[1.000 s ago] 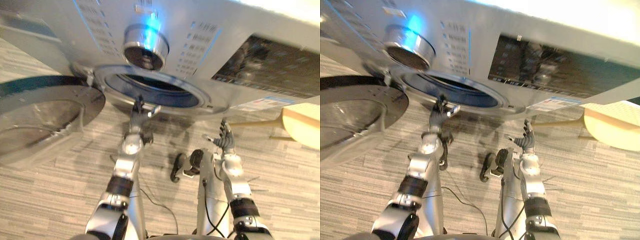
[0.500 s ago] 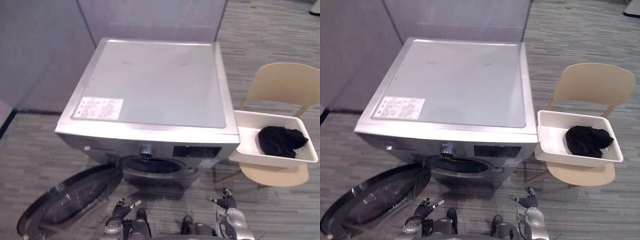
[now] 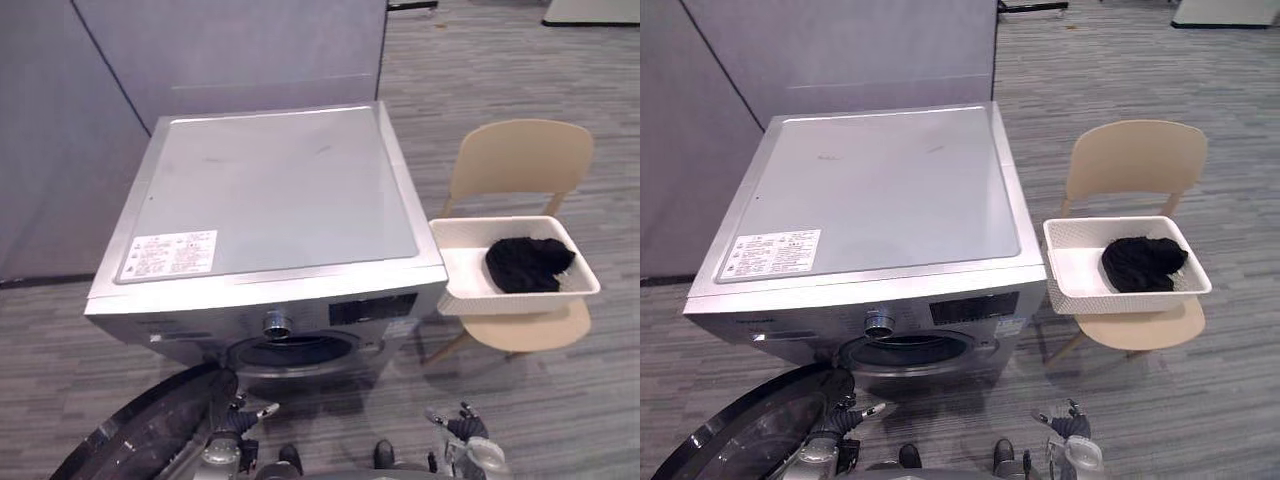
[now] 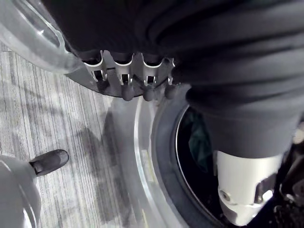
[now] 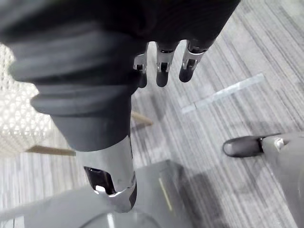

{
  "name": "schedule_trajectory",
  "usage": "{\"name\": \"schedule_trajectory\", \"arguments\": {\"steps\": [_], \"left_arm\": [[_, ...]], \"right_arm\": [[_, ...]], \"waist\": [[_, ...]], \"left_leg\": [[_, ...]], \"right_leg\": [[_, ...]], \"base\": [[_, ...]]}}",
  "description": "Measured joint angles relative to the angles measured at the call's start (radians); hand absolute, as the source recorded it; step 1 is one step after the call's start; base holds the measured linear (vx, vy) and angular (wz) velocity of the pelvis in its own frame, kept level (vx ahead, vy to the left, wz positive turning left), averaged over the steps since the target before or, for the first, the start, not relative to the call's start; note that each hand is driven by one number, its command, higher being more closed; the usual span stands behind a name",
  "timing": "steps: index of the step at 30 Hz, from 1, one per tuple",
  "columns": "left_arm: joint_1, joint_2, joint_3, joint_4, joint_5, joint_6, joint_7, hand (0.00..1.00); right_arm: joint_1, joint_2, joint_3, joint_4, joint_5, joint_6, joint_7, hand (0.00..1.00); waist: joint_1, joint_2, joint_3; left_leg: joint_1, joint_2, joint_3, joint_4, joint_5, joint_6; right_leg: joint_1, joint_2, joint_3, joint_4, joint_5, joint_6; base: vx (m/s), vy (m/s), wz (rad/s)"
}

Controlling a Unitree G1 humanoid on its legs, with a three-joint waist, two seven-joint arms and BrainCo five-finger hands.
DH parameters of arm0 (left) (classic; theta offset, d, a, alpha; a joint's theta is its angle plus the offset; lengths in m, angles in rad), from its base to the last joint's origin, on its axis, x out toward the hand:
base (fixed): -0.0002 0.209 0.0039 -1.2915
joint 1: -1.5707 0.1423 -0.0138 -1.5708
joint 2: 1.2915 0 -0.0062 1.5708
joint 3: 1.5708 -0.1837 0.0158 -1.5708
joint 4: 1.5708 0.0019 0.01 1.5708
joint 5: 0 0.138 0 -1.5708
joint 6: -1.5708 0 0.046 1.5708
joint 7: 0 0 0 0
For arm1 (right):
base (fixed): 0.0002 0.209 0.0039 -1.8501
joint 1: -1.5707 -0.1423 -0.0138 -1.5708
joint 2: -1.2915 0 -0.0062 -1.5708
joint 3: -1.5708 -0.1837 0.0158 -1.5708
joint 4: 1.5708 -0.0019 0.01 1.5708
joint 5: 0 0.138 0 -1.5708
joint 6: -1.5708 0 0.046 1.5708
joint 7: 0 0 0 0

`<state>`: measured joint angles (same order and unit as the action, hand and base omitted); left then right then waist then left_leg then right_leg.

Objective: Pick up the laundry basket with both hands and put the clothes into the washing machine.

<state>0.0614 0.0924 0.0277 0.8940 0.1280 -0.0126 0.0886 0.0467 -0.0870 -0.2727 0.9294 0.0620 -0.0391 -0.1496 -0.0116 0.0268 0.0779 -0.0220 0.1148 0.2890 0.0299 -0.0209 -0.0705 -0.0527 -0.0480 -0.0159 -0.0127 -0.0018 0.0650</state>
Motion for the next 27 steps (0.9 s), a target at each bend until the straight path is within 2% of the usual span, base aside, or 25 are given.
{"name": "schedule_trajectory", "arguments": {"steps": [1,2,3,4,5,6,7,8,9,10,11,12,13,14,15,16,17,18,19,20,21,22,23,25,27], "left_arm": [[-0.004,-0.002,-0.011,-0.004,0.0,0.0,0.0,0.0],[-0.003,-0.004,-0.02,-0.026,-0.003,0.0,0.003,0.0],[-0.005,-0.004,-0.021,-0.032,-0.004,-0.001,0.004,0.0],[-0.016,-0.004,-0.022,-0.045,-0.005,-0.001,0.006,0.0],[-0.024,-0.002,-0.022,-0.046,-0.007,-0.001,0.007,0.0],[-0.036,-0.004,-0.021,-0.049,-0.009,-0.002,0.007,0.0],[-0.045,-0.008,-0.02,-0.05,-0.009,-0.004,0.007,0.0],[-0.068,0.002,-0.023,-0.049,-0.008,-0.006,0.007,0.0],[-0.078,0.006,-0.022,-0.05,-0.008,-0.007,0.008,0.0],[-0.086,0.012,-0.022,-0.05,-0.008,-0.007,0.01,0.0],[-0.094,0.006,-0.021,-0.058,-0.008,-0.008,0.02,0.0],[-0.092,0.005,-0.018,-0.058,-0.009,-0.008,0.022,0.0],[-0.087,0.005,-0.015,-0.059,-0.009,-0.01,0.023,0.0],[-0.071,0.007,-0.015,-0.057,-0.009,-0.015,0.024,0.0],[-0.068,0.009,-0.016,-0.051,-0.009,-0.014,0.024,0.0],[-0.078,0.005,-0.016,-0.031,-0.009,-0.014,0.024,0.0],[-0.086,0.005,-0.016,-0.018,-0.009,-0.014,0.023,0.0],[-0.087,0.003,-0.017,-0.017,-0.008,-0.014,0.022,0.0],[-0.085,-0.011,-0.015,-0.015,-0.008,-0.015,0.022,0.0],[-0.079,-0.029,-0.01,-0.001,-0.009,-0.017,0.022,0.0],[-0.078,-0.035,-0.007,0.006,-0.01,-0.016,0.022,0.0],[-0.072,-0.043,-0.007,0.008,-0.012,-0.016,0.022,0.0],[-0.063,-0.049,-0.007,0.004,-0.015,-0.017,0.022,0.0],[-0.045,-0.053,-0.007,-0.015,-0.023,-0.018,0.023,0.0],[-0.017,-0.052,-0.006,-0.039,-0.037,-0.02,0.024,0.0]], "right_arm": [[-0.021,-0.007,-0.021,0.0,0.007,-0.002,-0.002,0.0],[-0.05,-0.012,-0.035,-0.005,0.01,-0.006,-0.004,0.0],[-0.063,-0.014,-0.036,-0.008,0.012,-0.008,-0.005,0.0],[-0.081,-0.013,-0.036,-0.017,0.025,-0.016,-0.007,0.0],[-0.085,-0.013,-0.036,-0.021,0.029,-0.017,-0.011,0.0],[-0.086,-0.013,-0.034,-0.036,0.035,-0.017,-0.023,0.0],[-0.09,-0.013,-0.032,-0.045,0.038,-0.017,-0.027,0.0],[-0.102,-0.014,-0.031,-0.047,0.042,-0.016,-0.032,0.0],[-0.098,-0.013,-0.031,-0.047,0.043,-0.016,-0.039,0.0],[-0.089,-0.01,-0.032,-0.047,0.044,-0.016,-0.05,0.0],[-0.08,-0.016,-0.032,-0.042,0.046,-0.017,-0.065,0.0],[-0.085,-0.019,-0.03,-0.033,0.046,-0.017,-0.068,0.0],[-0.095,-0.019,-0.025,-0.024,0.046,-0.017,-0.068,0.0],[-0.093,-0.022,-0.024,-0.019,0.045,-0.017,-0.067,0.0],[-0.094,-0.024,-0.024,-0.023,0.045,-0.018,-0.066,0.0],[-0.095,-0.035,-0.023,-0.028,0.045,-0.02,-0.065,0.0],[-0.096,-0.037,-0.016,-0.033,0.044,-0.019,-0.063,0.0],[-0.096,-0.039,-0.006,-0.034,0.044,-0.019,-0.063,0.0],[-0.082,-0.039,0.002,-0.034,0.045,-0.017,-0.063,0.0],[-0.069,-0.031,0.01,-0.032,0.044,-0.01,-0.063,0.0],[-0.066,-0.031,0.018,-0.032,0.044,-0.008,-0.063,0.0],[-0.065,-0.025,0.032,-0.032,0.045,-0.004,-0.063,0.0],[-0.061,-0.011,0.047,-0.034,0.044,-0.001,-0.062,0.0],[-0.054,0.011,0.048,-0.048,0.045,0.0,-0.062,0.0],[-0.06,0.021,0.058,-0.051,0.044,0.001,-0.062,0.0]], "waist": [[-0.001,0.003,0.004],[0.0,0.01,0.011],[-0.001,0.01,0.018],[-0.003,0.002,0.036],[-0.004,-0.002,0.043],[-0.01,-0.004,0.057],[-0.027,0.001,0.065],[-0.038,0.021,0.078],[-0.039,0.022,0.079],[-0.046,0.021,0.079],[-0.055,0.037,0.085],[-0.054,0.046,0.09],[-0.053,0.05,0.091],[-0.042,0.05,0.091],[-0.043,0.053,0.09],[-0.05,0.074,0.091],[-0.059,0.08,0.089],[-0.063,0.078,0.09],[-0.062,0.079,0.09],[-0.059,0.083,0.095],[-0.058,0.081,0.1],[-0.057,0.067,0.113],[-0.051,0.046,0.125],[-0.029,0.033,0.132],[-0.013,0.025,0.137]], "left_leg": [[-0.003,-0.004,-0.004,0.0,-0.002,-0.001],[-0.006,-0.006,0.004,0.005,-0.036,0.001],[-0.006,-0.011,0.024,0.008,-0.048,0.01],[-0.007,-0.02,0.098,0.028,-0.085,0.008],[-0.008,-0.024,0.131,0.043,-0.106,0.007],[-0.008,-0.026,0.191,0.065,-0.13,0.013],[-0.011,-0.007,0.272,0.081,-0.145,0.014],[-0.013,0.04,0.401,0.128,-0.157,0.02],[-0.011,0.05,0.441,0.137,-0.161,0.018],[-0.009,0.062,0.495,0.163,-0.17,0.008],[0.015,0.091,0.566,0.227,-0.205,-0.011],[0.038,0.107,0.598,0.244,-0.211,-0.02],[0.078,0.118,0.649,0.258,-0.216,-0.027],[0.143,0.112,0.71,0.255,-0.236,-0.056],[0.171,0.109,0.722,0.254,-0.248,-0.073],[0.208,0.114,0.731,0.267,-0.28,-0.086],[0.218,0.142,0.728,0.351,-0.299,-0.104],[0.212,0.169,0.721,0.43,-0.296,-0.1],[0.185,0.233,0.669,0.597,-0.269,-0.049],[0.101,0.296,0.5,0.831,-0.294,0.04],[0.054,0.3,0.415,0.907,-0.302,0.042],[-0.028,0.284,0.283,0.998,-0.307,0.034],[-0.121,0.255,0.185,1.02,-0.307,0.034],[-0.227,0.222,0.141,0.952,-0.307,0.034],[-0.336,0.159,0.111,0.775,-0.301,0.026]], "right_leg": [[-0.03,0.002,0.056,-0.01,0.022,0.003],[-0.082,0.014,0.147,-0.012,0.043,0.022],[-0.1,0.019,0.185,-0.012,0.056,0.026],[-0.141,0.028,0.283,-0.019,0.078,0.033],[-0.158,0.032,0.322,-0.021,0.081,0.034],[-0.182,0.036,0.351,-0.035,0.087,0.017],[-0.201,0.035,0.326,-0.052,0.077,-0.019],[-0.27,0.035,0.126,0.01,0.084,-0.045],[-0.293,0.031,0.014,0.045,0.074,-0.061],[-0.302,0.019,-0.166,0.089,0.036,-0.129],[-0.291,-0.017,-0.427,0.134,0.032,-0.269],[-0.286,-0.027,-0.505,0.163,0.013,-0.302],[-0.282,-0.037,-0.617,0.212,-0.005,-0.314],[-0.28,-0.048,-0.716,0.297,-0.057,-0.286],[-0.282,-0.041,-0.699,0.322,-0.089,-0.234],[-0.303,-0.006,-0.63,0.368,-0.134,-0.209],[-0.335,0.02,-0.56,0.425,-0.201,-0.182],[-0.336,0.026,-0.542,0.44,-0.214,-0.18],[-0.325,0.06,-0.488,0.44,-0.225,-0.18],[-0.28,0.103,-0.441,0.418,-0.229,-0.184],[-0.256,0.112,-0.428,0.41,-0.232,-0.185],[-0.205,0.122,-0.399,0.394,-0.239,-0.182],[-0.14,0.122,-0.365,0.361,-0.246,-0.17],[-0.078,0.12,-0.335,0.316,-0.248,-0.161],[-0.02,0.112,-0.32,0.26,-0.252,-0.137]], "base": [[-0.11,0.027,-1.44],[-0.1,0.031,-1.78],[-0.12,0.049,-2.31],[-0.07,0.041,-1.94],[-0.09,0.054,-2.4],[-0.08,0.045,-2.16],[-0.06,0.009,-2.85],[0.0,-0.022,-2.51],[0.08,-0.052,-2.34],[0.16,-0.06,-2.28],[0.18,-0.079,-2.33],[0.18,-0.093,-2.51],[0.21,-0.151,-2.76],[0.21,-0.154,-2.7],[0.28,-0.163,-2.68],[0.29,-0.101,-2.12],[0.3,-0.085,-1.94],[0.31,-0.083,-1.62],[0.32,-0.094,-1.38],[0.32,-0.091,-1.26],[0.3,-0.068,-1.07],[0.27,-0.032,-0.72],[0.28,-0.022,-0.6],[0.29,0.012,-0.37],[0.33,0.052,-0.1]]}}
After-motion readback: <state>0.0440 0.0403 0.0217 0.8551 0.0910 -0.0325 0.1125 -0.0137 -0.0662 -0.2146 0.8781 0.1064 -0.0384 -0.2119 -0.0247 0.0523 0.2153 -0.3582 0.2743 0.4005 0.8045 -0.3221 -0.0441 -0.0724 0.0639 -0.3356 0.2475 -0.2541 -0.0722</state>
